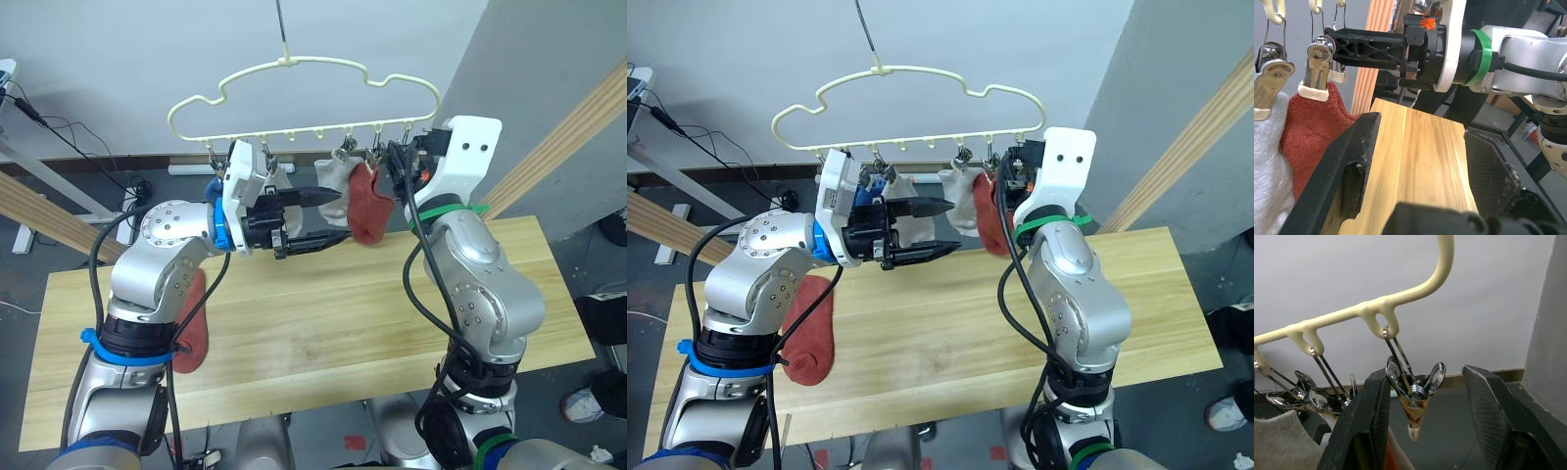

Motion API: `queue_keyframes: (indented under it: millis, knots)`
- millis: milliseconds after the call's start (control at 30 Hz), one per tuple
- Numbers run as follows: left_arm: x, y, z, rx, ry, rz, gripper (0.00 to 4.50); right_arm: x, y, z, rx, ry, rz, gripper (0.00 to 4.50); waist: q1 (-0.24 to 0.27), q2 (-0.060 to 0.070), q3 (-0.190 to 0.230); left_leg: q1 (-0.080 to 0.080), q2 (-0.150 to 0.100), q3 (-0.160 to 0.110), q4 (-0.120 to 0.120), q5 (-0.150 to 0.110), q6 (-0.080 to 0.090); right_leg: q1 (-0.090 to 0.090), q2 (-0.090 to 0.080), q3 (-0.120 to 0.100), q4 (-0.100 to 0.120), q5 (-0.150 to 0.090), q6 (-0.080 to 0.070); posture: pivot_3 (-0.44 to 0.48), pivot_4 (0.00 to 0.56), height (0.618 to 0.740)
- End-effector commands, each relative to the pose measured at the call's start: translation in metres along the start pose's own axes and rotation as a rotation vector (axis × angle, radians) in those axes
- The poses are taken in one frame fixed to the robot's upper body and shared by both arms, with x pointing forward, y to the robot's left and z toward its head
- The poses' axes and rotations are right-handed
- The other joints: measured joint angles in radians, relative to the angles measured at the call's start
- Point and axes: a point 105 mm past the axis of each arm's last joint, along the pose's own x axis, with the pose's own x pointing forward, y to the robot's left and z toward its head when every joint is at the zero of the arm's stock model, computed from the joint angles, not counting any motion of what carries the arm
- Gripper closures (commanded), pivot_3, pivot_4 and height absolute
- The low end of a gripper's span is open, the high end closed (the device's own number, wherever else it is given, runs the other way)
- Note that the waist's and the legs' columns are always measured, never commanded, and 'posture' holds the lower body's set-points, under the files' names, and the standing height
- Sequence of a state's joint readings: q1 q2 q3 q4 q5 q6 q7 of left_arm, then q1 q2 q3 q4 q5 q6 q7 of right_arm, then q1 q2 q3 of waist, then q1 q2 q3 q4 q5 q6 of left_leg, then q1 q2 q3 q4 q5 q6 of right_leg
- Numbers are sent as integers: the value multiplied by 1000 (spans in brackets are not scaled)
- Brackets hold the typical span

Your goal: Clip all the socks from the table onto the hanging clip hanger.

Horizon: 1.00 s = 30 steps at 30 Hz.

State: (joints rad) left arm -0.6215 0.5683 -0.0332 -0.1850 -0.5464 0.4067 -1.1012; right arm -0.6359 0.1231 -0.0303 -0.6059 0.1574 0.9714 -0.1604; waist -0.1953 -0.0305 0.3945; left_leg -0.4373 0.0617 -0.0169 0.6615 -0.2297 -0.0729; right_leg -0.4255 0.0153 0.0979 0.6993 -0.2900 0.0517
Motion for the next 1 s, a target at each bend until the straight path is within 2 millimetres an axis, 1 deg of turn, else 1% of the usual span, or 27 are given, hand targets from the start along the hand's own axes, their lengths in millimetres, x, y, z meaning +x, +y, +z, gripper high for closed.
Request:
queue_keyframes:
  millis: [33,567,667,833,1000]
  knots:
    - [2,-3,7,35,-15,-17,1435,-8,1,14,19,-64,5,2139,0,0,0,0,0,0,0,0,0,0,0,0,0,0,0,-325,342,730]
    - [3,-4,7,36,-14,-22,1435,-9,5,16,35,-74,29,2139,-1,0,0,0,0,0,0,0,0,0,0,0,0,0,0,-325,342,730]
    - [3,-4,6,35,-13,-21,1435,-9,6,17,37,-78,34,2764,-1,0,0,0,0,0,0,0,0,0,0,0,0,0,0,-325,342,730]
    - [3,-5,3,36,-10,-17,1435,-8,8,18,35,-84,45,4410,-1,0,0,0,0,0,0,0,0,0,0,0,0,0,0,-331,343,730]
    - [-1,-6,-2,33,5,-7,1435,-9,7,19,25,-85,46,4457,-1,0,0,0,0,0,0,0,0,0,0,0,0,0,0,-331,343,730]
